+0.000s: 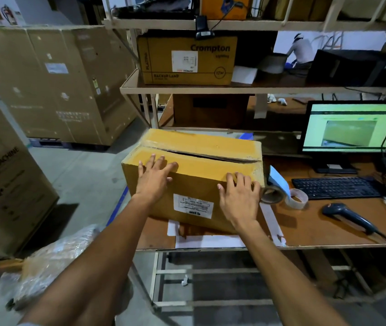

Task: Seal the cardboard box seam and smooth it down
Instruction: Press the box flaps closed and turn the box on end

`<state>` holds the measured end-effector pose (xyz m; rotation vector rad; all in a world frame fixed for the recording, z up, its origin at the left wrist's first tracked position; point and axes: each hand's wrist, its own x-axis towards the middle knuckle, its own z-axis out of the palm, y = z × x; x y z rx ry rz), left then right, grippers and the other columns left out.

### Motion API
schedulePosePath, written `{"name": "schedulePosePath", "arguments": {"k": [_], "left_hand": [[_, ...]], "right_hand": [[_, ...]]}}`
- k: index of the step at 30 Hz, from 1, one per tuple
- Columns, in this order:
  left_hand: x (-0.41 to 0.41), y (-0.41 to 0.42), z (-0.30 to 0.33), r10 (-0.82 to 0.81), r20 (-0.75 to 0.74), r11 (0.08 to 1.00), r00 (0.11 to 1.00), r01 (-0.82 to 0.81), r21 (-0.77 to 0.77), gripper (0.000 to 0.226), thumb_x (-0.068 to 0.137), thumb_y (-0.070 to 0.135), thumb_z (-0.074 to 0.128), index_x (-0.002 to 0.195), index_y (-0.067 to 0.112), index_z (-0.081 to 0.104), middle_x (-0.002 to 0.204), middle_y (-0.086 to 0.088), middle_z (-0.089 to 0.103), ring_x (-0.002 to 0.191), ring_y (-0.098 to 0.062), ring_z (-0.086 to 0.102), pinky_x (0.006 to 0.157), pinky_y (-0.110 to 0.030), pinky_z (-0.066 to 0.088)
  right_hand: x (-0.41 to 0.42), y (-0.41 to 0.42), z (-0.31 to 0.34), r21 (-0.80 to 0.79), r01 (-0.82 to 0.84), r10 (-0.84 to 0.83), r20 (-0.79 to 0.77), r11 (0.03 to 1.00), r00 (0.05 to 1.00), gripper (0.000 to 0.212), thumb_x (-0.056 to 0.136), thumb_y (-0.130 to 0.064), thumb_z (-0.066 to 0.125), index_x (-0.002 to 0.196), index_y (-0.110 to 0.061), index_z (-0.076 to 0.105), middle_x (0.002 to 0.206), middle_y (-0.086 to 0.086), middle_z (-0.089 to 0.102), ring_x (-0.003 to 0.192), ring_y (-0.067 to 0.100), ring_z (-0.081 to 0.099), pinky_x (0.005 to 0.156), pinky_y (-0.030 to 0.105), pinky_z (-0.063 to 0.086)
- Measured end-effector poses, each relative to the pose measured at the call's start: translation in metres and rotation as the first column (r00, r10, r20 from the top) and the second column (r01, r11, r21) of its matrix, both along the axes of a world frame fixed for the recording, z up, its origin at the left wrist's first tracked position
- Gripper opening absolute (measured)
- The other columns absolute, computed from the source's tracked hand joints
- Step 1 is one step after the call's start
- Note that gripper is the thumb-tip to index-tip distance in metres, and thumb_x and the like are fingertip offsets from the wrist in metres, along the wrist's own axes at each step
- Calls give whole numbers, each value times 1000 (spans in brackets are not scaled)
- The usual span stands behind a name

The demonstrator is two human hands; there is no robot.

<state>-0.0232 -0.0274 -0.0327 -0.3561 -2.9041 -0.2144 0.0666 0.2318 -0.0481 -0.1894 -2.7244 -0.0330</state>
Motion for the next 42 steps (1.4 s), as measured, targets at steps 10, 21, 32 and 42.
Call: {"name": "schedulePosePath", "arguments": {"k": [10,21,32,42], "left_hand": [[-5,29,-2,350,252,744,902,-431,511,73,106,24,68,163,16,23,157,-24,33,135,-46,54,108,-57,52],[49,125,-15,179,471,468,864,-496,731,109,102,71,54,173,20,-12,182,-16,0,164,-43,24,129,-59,28],[38,139,-9,111,547,469,830,-529,707,132,93,58,79,169,20,-22,182,-16,-3,165,-43,21,126,-55,38],[18,131,-16,39,625,354,780,-596,721,146,78,52,87,167,32,-27,182,-13,7,139,-37,59,112,-53,56]], "right_hand": [[5,-19,14,3,-12,12,11,1000,1000,46,108,-55,42,124,-19,66,119,11,64,109,29,57,92,47,43],[-59,67,55,-353,-42,62,45,935,997,50,105,-38,61,152,-21,51,157,11,47,149,30,40,124,53,28],[-87,129,46,-435,124,-2,269,892,963,77,102,-57,60,158,-9,38,167,18,25,148,40,38,121,57,35],[-89,152,29,-809,73,117,172,583,978,105,91,-47,82,170,-18,19,173,13,16,155,43,31,124,54,33]]}}
